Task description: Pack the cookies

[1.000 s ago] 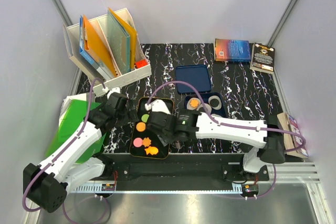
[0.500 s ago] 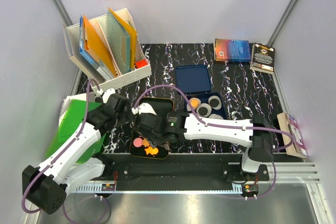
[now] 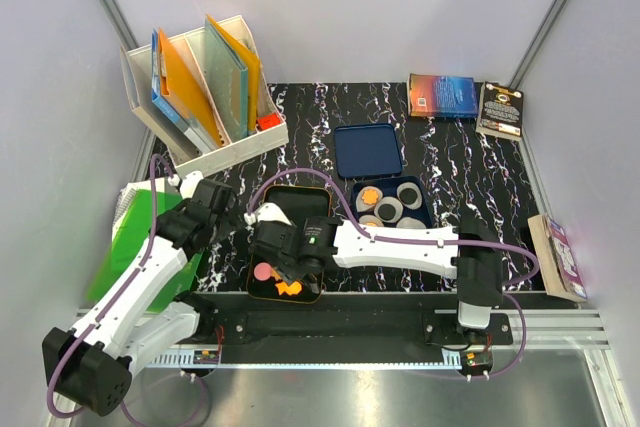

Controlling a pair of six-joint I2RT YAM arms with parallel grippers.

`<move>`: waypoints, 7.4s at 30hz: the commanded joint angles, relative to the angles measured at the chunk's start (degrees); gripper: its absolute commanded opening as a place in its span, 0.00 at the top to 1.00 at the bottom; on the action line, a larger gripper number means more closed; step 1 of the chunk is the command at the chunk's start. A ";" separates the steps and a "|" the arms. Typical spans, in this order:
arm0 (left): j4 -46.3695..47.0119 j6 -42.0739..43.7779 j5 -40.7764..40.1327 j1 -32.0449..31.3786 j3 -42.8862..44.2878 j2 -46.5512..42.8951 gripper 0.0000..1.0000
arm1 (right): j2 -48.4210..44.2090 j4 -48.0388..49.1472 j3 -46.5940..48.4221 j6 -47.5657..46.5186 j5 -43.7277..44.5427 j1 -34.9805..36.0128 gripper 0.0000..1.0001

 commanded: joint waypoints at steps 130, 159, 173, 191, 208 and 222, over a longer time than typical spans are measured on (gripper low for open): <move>5.61 3.19 7.54 0.09 -0.10 0.88 0.01 | -40.94 -8.09 -20.17 6.44 11.26 -55.97 0.64; 6.05 3.02 7.72 -2.90 -0.62 -1.76 0.01 | 1.09 4.32 -13.49 4.23 1.93 -82.72 0.12; 6.14 3.19 7.10 -3.42 -0.62 -1.24 0.01 | -20.34 9.94 -22.18 5.90 -3.79 -69.64 0.03; 6.32 3.37 7.01 -3.60 -0.54 1.58 0.01 | -24.49 14.16 -34.58 8.98 -0.54 -54.68 0.57; 6.58 3.63 7.63 -3.95 -0.98 0.53 0.01 | -14.39 14.95 -17.45 5.72 0.68 -54.42 0.51; 7.19 4.42 8.86 -4.66 -1.15 2.72 0.01 | 4.15 17.43 -1.58 2.48 -5.19 -66.02 0.43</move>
